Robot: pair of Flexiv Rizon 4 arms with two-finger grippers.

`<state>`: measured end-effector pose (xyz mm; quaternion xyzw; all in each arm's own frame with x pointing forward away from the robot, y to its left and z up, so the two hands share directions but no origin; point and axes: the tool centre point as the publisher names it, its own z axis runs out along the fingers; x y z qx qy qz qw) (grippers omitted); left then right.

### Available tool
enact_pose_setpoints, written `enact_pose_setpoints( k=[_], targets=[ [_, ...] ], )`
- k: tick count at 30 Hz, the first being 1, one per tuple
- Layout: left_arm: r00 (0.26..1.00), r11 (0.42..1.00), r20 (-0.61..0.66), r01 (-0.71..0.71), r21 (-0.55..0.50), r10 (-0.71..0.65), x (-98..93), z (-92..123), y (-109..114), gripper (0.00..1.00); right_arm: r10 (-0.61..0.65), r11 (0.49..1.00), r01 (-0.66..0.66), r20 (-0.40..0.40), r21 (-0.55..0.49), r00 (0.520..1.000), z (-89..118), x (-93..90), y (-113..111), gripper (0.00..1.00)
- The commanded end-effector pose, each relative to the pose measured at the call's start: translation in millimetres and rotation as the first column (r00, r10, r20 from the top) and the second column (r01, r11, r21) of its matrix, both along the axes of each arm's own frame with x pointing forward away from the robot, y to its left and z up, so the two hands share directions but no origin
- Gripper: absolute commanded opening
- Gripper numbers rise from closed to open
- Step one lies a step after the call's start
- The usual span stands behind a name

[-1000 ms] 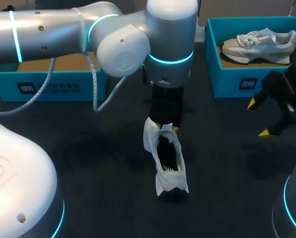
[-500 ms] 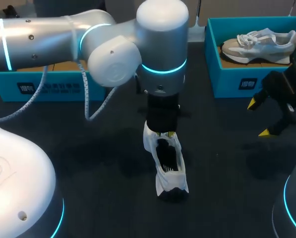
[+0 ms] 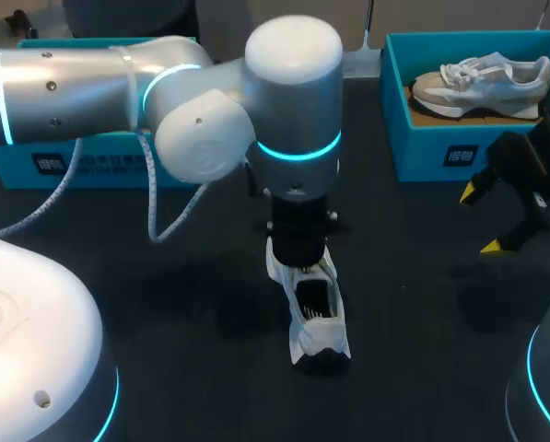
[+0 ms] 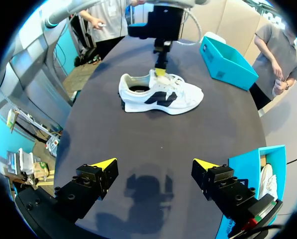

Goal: Take the shoe out of the shoebox, open the shoe tongue, remove and reinsert the insole, then place the shoe into the shoebox

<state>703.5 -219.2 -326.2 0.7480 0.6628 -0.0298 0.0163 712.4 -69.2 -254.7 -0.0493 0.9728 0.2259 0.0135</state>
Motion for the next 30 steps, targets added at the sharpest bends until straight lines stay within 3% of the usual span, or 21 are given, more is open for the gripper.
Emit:
enact_pose_setpoints(
  k=[1, 3, 9, 16, 20, 21, 24, 25, 26, 27, 30],
  targets=[
    [1.0, 1.0, 0.006, -0.022, -0.006, 0.022, -7.9, -7, -2, 0.05, -0.001, 1.0, 0.001, 0.0, -0.002, 1.0, 0, -0.4, 0, 1.0],
    [0.999, 0.999, 0.007, -0.047, -0.015, 0.047, -9.7, -7, -1, 0.06, -0.001, 1.0, 0.001, 0.0, -0.002, 1.0, 0, -0.4, 0, 1.0],
    [0.986, 0.987, 0.04, -0.16, -0.013, 0.161, -11.2, -4, 5, 0.25, -0.001, 1.0, 0.001, 0.0, -0.002, 1.0, 0, -0.4, 0, 1.0],
    [0.966, 0.965, 0.002, -0.258, -0.048, 0.258, -20.0, -13, 6, 0.11, -0.001, 1.0, 0.001, 0.0, -0.002, 1.0, 0, -0.4, 0, 1.0],
    [0.949, 0.948, -0.007, -0.314, -0.062, 0.314, -24.9, 7, 10, 0.23, -0.001, 1.0, 0.001, 0.0, -0.002, 1.0, 0, -0.4, 0, 1.0],
    [0.932, 0.93, -0.003, -0.362, -0.061, 0.363, -25.8, 18, 13, 0.35, -0.001, 1.0, 0.001, 0.0, -0.002, 1.0, 0, -0.4, 0, 1.0],
    [0.88, 0.879, -0.027, -0.475, -0.05, 0.474, -25.9, 32, 19, 0.39, -0.001, 1.0, 0.001, 0.0, -0.002, 1.0, 0, -0.4, 0, 1.0],
    [0.847, 0.845, -0.03, -0.532, -0.051, 0.531, -26.4, 37, 21, 0.46, -0.001, 1.0, 0.001, 0.0, -0.002, 1.0, 0, -0.4, 0, 1.0],
    [0.828, 0.826, -0.013, -0.56, -0.058, 0.561, -28.5, 41, 24, 0.87, -0.001, 1.0, 0.001, 0.0, -0.002, 1.0, 0, -0.4, 0, 1.0],
    [0.828, 0.826, -0.013, -0.56, -0.058, 0.561, -28.5, 41, 24, 1.0, -0.001, 1.0, 0.001, 0.0, -0.002, 1.0, 0, -0.4, 0, 1.0],
    [0.828, 0.826, -0.013, -0.56, -0.058, 0.561, -28.5, 41, 24, 1.0, -0.001, 1.0, 0.001, 0.0, -0.002, 1.0, 0, -0.4, 0, 1.0]
  ],
)
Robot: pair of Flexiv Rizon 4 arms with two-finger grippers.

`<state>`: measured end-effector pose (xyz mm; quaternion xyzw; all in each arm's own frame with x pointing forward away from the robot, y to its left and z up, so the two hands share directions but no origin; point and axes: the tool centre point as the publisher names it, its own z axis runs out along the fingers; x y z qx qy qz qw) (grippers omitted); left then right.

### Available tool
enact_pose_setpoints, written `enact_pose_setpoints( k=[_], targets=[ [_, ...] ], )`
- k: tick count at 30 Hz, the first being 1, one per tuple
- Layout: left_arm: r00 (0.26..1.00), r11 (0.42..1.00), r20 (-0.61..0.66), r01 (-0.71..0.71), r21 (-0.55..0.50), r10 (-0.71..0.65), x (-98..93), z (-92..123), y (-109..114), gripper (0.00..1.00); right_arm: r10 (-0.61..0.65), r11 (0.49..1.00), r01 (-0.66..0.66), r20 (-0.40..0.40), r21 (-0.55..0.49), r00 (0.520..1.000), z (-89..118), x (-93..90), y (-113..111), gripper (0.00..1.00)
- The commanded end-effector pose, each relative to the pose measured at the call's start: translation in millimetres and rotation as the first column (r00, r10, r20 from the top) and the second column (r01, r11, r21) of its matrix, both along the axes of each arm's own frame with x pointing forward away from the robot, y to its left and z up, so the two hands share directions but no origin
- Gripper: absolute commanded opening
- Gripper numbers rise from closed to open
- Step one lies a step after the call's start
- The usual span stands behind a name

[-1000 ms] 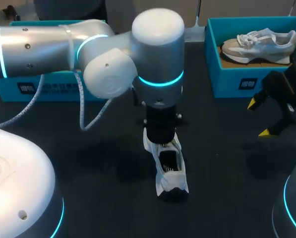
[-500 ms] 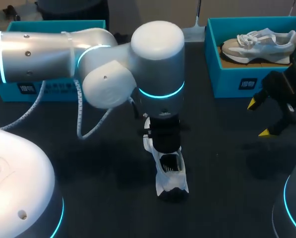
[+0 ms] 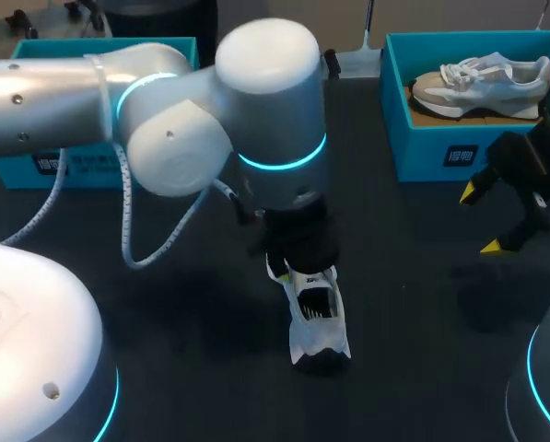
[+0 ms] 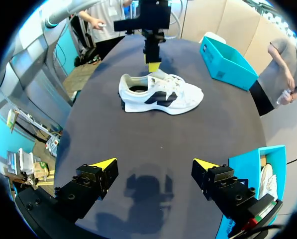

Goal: Take the shoe out of the shoebox, open the shoe tongue, remove and reinsert the insole, then place the shoe into the shoebox

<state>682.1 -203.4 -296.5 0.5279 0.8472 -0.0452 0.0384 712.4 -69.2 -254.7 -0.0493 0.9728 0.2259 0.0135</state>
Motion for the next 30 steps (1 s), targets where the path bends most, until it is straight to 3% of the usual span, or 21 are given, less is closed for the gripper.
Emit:
enact_pose_setpoints(
  k=[1, 13, 17, 22, 24, 26, 27, 30],
  targets=[
    [1.0, 1.0, 0.019, -0.019, -0.005, 0.02, -7.1, 11, 8, 1.0, -0.001, 1.0, 0.001, 0.0, -0.002, 1.0, 0, -0.5, 0, 1.0],
    [1.0, 1.0, 0.019, -0.019, -0.005, 0.02, -7.1, 11, 8, 1.0, -0.001, 1.0, 0.001, 0.0, -0.002, 1.0, 0, -0.5, 0, 1.0],
    [0.971, 0.97, -0.003, -0.238, -0.05, 0.238, -17.6, 21, 6, 1.0, -0.001, 1.0, 0.001, 0.0, -0.002, 1.0, 0, -0.5, 0, 1.0],
    [0.856, 0.854, -0.028, -0.517, -0.051, 0.517, -39.6, 25, 17, 1.0, -0.001, 1.0, 0.001, 0.0, -0.002, 1.0, 0, -0.5, 0, 1.0],
    [0.788, 0.787, -0.038, -0.616, -0.04, 0.615, -44.9, 26, 22, 1.0, -0.001, 1.0, 0.001, 0.0, -0.002, 1.0, 0, -0.5, 0, 1.0],
    [0.679, 0.68, -0.057, -0.734, -0.01, 0.732, -48.5, 27, 28, 1.0, -0.001, 1.0, 0.001, 0.0, -0.002, 1.0, 0, -0.5, 0, 1.0],
    [0.679, 0.678, -0.063, -0.734, -0.036, 0.731, -53.4, 28, 31, 1.0, -0.001, 1.0, 0.001, 0.0, -0.002, 1.0, 0, -0.5, 0, 1.0],
    [0.569, 0.57, -0.084, -0.821, -0.009, 0.818, -63.8, 29, 32, 1.0, -0.001, 1.0, 0.001, 0.0, -0.002, 1.0, 0, -0.5, 0, 1.0]
  ],
)
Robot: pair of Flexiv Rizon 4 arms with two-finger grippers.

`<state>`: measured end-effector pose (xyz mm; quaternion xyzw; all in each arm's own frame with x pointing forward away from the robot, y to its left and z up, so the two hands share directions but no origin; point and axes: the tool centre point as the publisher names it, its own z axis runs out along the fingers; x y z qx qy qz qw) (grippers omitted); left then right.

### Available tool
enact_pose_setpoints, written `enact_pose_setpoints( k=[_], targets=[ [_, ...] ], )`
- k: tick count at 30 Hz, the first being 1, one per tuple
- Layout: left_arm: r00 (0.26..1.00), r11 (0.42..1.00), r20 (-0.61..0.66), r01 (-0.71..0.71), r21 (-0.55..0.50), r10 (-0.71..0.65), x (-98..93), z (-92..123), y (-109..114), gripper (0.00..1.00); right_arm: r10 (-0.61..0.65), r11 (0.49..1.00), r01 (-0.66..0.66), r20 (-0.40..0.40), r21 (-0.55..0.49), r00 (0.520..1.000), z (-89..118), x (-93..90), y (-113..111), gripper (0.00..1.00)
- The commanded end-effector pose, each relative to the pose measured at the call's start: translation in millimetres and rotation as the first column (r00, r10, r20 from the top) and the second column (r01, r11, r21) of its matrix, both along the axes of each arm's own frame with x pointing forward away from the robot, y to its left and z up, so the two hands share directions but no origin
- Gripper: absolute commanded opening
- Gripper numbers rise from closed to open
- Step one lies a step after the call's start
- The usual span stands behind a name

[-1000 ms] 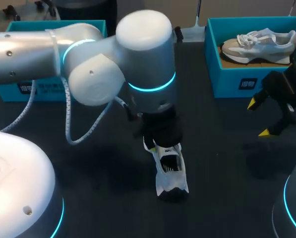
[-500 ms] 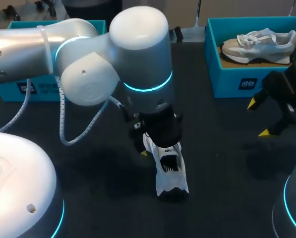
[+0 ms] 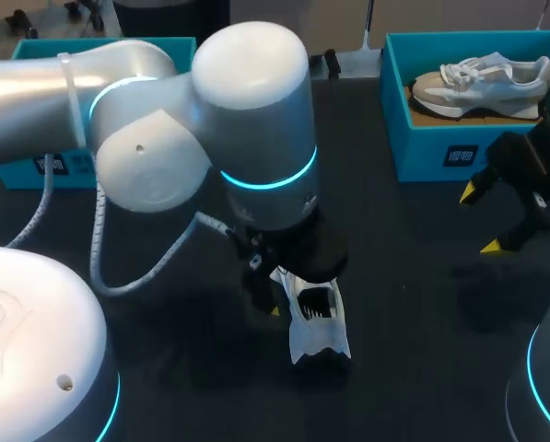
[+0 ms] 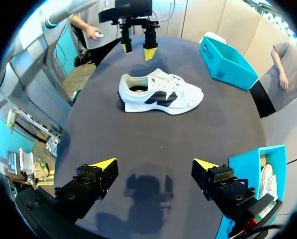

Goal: Take the shoe out of the shoebox, open the shoe tongue, remove and reinsert the insole, then place the shoe into the shoebox

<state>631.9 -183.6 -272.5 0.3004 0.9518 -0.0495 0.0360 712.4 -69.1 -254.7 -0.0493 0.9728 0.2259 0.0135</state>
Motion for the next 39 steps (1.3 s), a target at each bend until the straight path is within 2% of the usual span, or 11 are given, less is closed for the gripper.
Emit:
enact_pose_setpoints(
  k=[1, 4, 14, 16, 17, 19, 20, 24, 30, 36, 39],
  targets=[
    [0.86, 0.861, -0.06, -0.508, -0.018, 0.506, -15.1, 5, 12, 1.0, -0.001, 1.0, 0.001, 0.0, -0.002, 1.0, 0, -0.4, 0, 1.0],
    [0.801, 0.802, -0.042, -0.597, 0.008, 0.597, -18.0, 6, 9, 1.0, -0.001, 1.0, 0.001, 0.0, -0.002, 1.0, 0, -0.4, 0, 1.0],
    [0.801, 0.802, -0.042, -0.597, 0.008, 0.597, -18.0, 6, 9, 1.0, -0.001, 1.0, 0.001, 0.0, -0.002, 1.0, 0, -0.4, 0, 1.0],
    [0.811, 0.813, -0.079, -0.582, -0.004, 0.58, -28.3, -5, -4, 1.0, -0.001, 1.0, 0.001, 0.0, -0.002, 1.0, 0, -0.4, 0, 1.0],
    [0.829, 0.831, -0.064, -0.556, 0.0, 0.555, -41.3, -10, -14, 1.0, -0.001, 1.0, 0.001, 0.0, -0.002, 1.0, 0, -0.4, 0, 1.0],
    [0.834, 0.837, -0.102, -0.547, -0.022, 0.543, -49.6, -24, -26, 1.0, -0.001, 1.0, 0.001, 0.0, -0.002, 1.0, 0, -0.4, 0, 1.0],
    [0.814, 0.815, -0.104, -0.578, -0.044, 0.571, -52.8, -30, -32, 1.0, -0.001, 1.0, 0.001, 0.0, -0.002, 1.0, 0, -0.4, 0, 1.0],
    [0.827, 0.826, -0.149, -0.557, -0.089, 0.542, -68.2, -42, -53, 1.0, -0.001, 1.0, 0.001, 0.0, -0.002, 1.0, 0, -0.4, 0, 1.0],
    [0.773, 0.765, -0.148, -0.633, -0.114, 0.617, -70.5, -48, -66, 1.0, -0.001, 1.0, 0.001, 0.0, -0.002, 1.0, 0, -0.4, 0, 1.0],
    [0.699, 0.685, -0.145, -0.716, -0.137, 0.701, -55.9, -41, -63, 1.0, -0.001, 1.0, 0.001, 0.0, -0.002, 1.0, 0, -0.4, 0, 1.0],
    [0.695, 0.679, -0.141, -0.719, -0.147, 0.705, -54.4, -37, -63, 1.0, -0.001, 1.0, 0.001, 0.0, -0.002, 1.0, 0, -0.4, 0, 1.0]
  ],
)
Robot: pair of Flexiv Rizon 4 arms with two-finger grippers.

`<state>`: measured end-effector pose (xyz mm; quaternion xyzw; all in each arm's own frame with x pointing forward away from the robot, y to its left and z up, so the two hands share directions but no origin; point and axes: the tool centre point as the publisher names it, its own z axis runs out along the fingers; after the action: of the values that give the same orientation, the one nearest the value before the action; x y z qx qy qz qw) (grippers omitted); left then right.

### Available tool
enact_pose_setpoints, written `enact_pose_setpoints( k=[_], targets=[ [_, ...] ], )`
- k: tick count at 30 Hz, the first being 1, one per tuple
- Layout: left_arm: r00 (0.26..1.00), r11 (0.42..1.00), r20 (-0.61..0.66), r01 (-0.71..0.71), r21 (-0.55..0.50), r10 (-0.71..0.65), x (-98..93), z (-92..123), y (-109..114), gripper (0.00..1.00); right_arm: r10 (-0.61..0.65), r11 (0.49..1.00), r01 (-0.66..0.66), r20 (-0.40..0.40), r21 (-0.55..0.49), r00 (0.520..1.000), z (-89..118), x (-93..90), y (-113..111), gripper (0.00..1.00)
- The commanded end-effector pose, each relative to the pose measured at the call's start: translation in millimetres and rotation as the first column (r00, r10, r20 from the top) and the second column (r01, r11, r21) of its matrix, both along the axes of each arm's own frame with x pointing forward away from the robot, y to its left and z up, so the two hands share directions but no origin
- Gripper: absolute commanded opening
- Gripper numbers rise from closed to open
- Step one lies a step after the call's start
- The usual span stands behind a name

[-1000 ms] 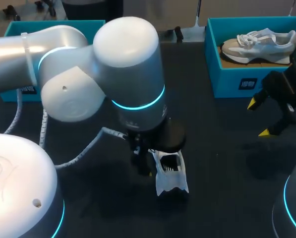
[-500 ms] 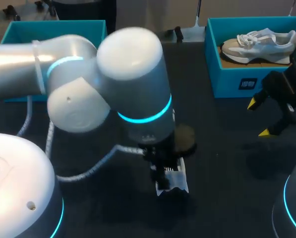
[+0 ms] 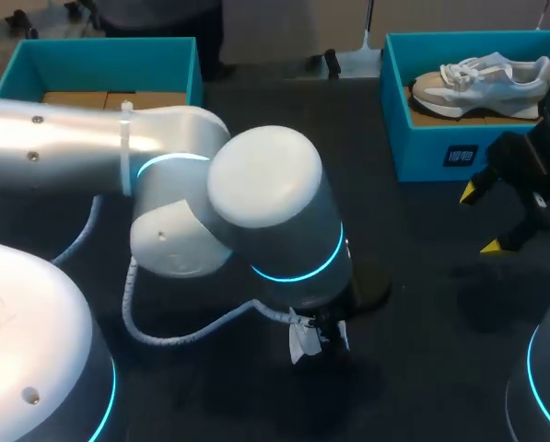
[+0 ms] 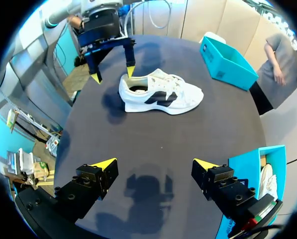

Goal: Take the shoe out of the shoebox, open the shoe tongue, remove and reinsert the insole, then place the shoe into the shoebox

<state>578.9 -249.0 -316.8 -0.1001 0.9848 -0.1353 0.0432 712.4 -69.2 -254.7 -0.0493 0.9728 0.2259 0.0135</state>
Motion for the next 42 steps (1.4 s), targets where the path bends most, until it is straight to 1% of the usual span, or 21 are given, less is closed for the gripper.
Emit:
enact_pose_setpoints(
  k=[1, 26, 28, 30, 32, 33, 35, 37, 42],
  targets=[
    [1.0, 1.0, 0.006, -0.002, 0.005, 0.002, -1.5, 7, 3, 1.0, -0.001, 1.0, 0.001, 0.0, -0.002, 1.0, 0, -0.4, 0, 1.0],
    [1.0, 1.0, 0.006, -0.002, 0.005, 0.002, -1.5, 7, 3, 1.0, -0.001, 1.0, 0.001, 0.0, -0.002, 1.0, 0, -0.4, 0, 1.0],
    [1.0, 1.0, 0.004, 0.003, 0.004, -0.003, 3.1, -2, 9, 1.0, -0.001, 1.0, 0.001, 0.0, -0.002, 1.0, 0, -0.4, 0, 1.0],
    [1.0, 1.0, -0.024, 0.016, 0.019, -0.015, 5.6, -10, 12, 1.0, -0.001, 1.0, 0.001, 0.0, -0.002, 1.0, 0, -0.4, 0, 1.0],
    [0.999, 0.999, -0.028, 0.023, 0.03, -0.022, 5.7, -13, 13, 1.0, -0.001, 1.0, 0.001, 0.0, -0.002, 1.0, 0, -0.4, 0, 1.0],
    [0.999, 0.998, -0.033, 0.03, 0.051, -0.028, 5.3, -16, 15, 1.0, -0.001, 1.0, 0.001, 0.0, -0.002, 1.0, 0, -0.4, 0, 1.0],
    [0.999, 0.998, -0.039, 0.029, 0.053, -0.027, 5.7, -18, 17, 1.0, -0.001, 1.0, 0.001, 0.0, -0.002, 1.0, 0, -0.4, 0, 1.0],
    [0.998, 0.999, -0.056, 0.019, 0.051, -0.016, 7.9, -24, 18, 1.0, -0.001, 1.0, 0.001, 0.0, -0.002, 1.0, 0, -0.4, 0, 1.0],
    [0.999, 0.996, -0.039, 0.006, 0.088, -0.003, 8.7, -36, 13, 1.0, -0.001, 1.0, 0.001, 0.0, -0.002, 1.0, 0, -0.4, 0, 1.0]
  ],
)
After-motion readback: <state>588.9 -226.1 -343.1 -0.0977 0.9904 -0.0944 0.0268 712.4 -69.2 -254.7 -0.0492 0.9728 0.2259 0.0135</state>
